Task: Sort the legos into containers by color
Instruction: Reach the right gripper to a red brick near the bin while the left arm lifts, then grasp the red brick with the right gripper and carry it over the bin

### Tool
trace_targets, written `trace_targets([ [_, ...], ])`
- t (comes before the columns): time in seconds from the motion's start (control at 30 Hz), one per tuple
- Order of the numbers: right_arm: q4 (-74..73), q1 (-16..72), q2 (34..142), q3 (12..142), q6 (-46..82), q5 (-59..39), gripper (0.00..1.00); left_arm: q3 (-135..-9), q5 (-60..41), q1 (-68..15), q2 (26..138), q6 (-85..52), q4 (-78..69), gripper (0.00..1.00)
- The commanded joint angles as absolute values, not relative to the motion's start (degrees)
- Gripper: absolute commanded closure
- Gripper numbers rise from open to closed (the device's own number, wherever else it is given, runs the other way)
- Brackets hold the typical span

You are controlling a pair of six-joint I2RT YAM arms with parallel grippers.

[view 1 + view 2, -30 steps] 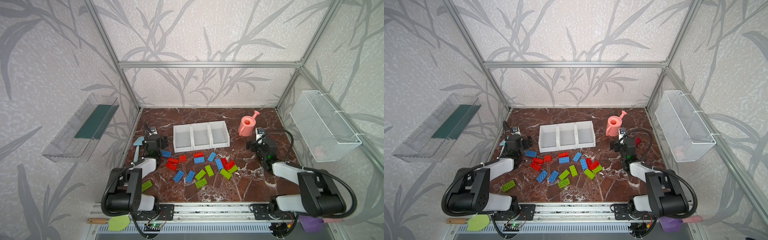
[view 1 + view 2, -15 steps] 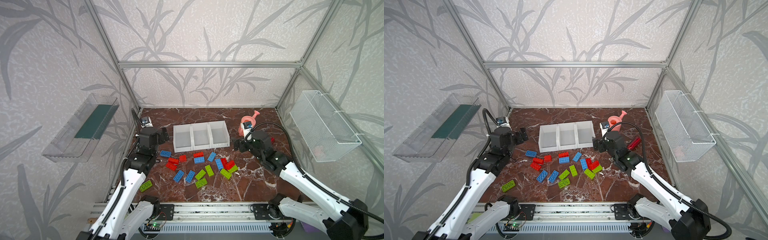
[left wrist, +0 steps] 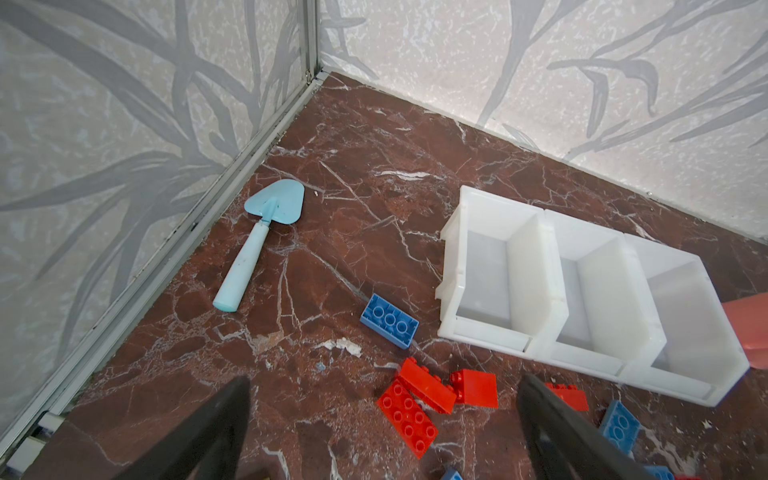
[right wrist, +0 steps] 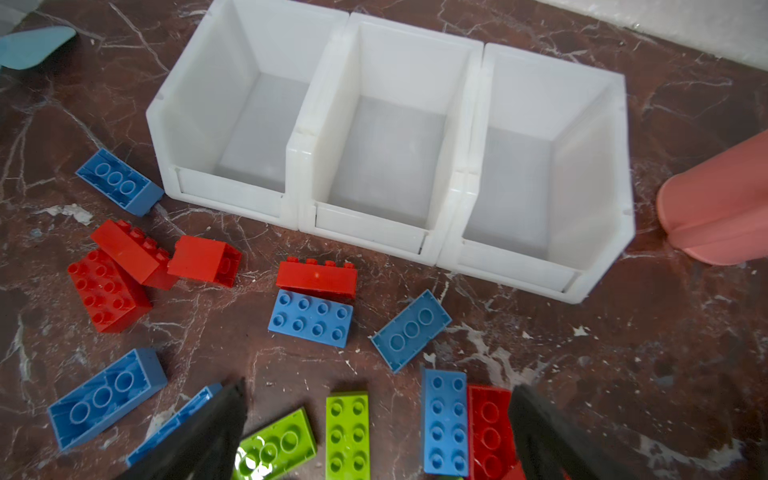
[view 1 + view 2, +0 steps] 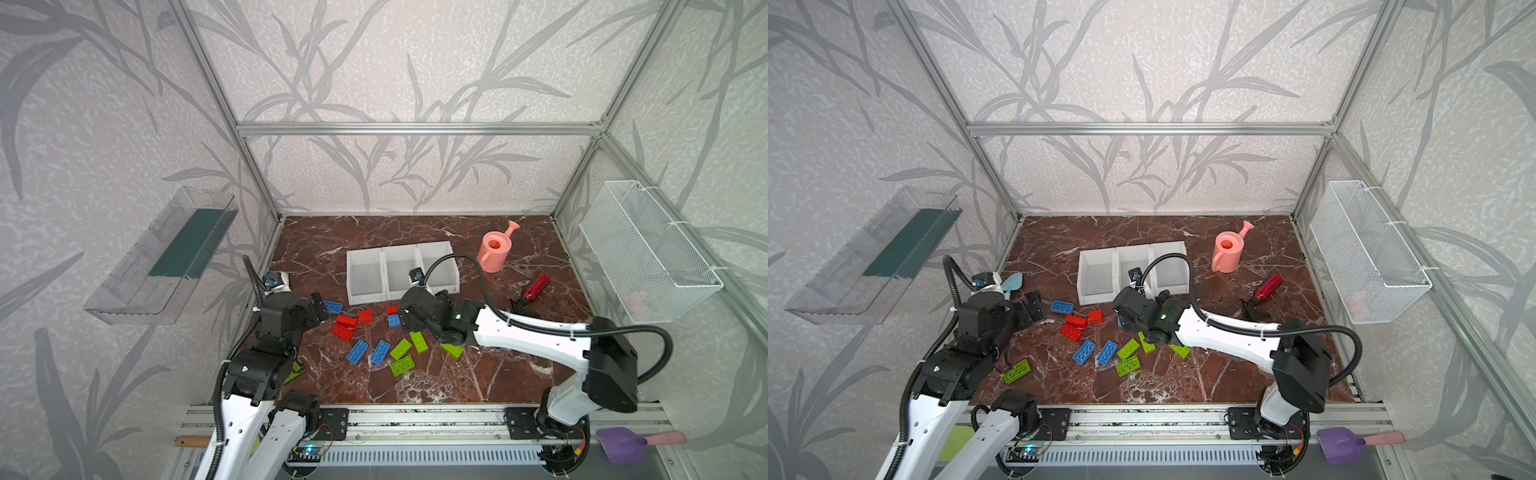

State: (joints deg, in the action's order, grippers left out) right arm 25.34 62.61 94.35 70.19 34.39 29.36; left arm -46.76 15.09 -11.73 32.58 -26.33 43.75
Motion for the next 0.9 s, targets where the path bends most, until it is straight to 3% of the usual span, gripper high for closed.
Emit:
trace_targets([
  [0.0, 26.01, 63.5, 100.96, 74.38, 39.51, 30.19, 0.01, -46.35, 13.95, -11.78, 30.58, -25.58, 47.04, 0.01],
  [0.47, 23.79, 63.18, 120.53, 87.34, 40.09, 28.3, 0.01, -45.51, 13.18, -15.18, 28.48, -25.03, 45.96, 0.01],
  [0.87, 24.84, 60.49, 122.92, 88.0, 39.55, 27.77, 0.01, -45.47, 13.26, -16.7, 27.86, -24.88, 45.94, 0.01],
])
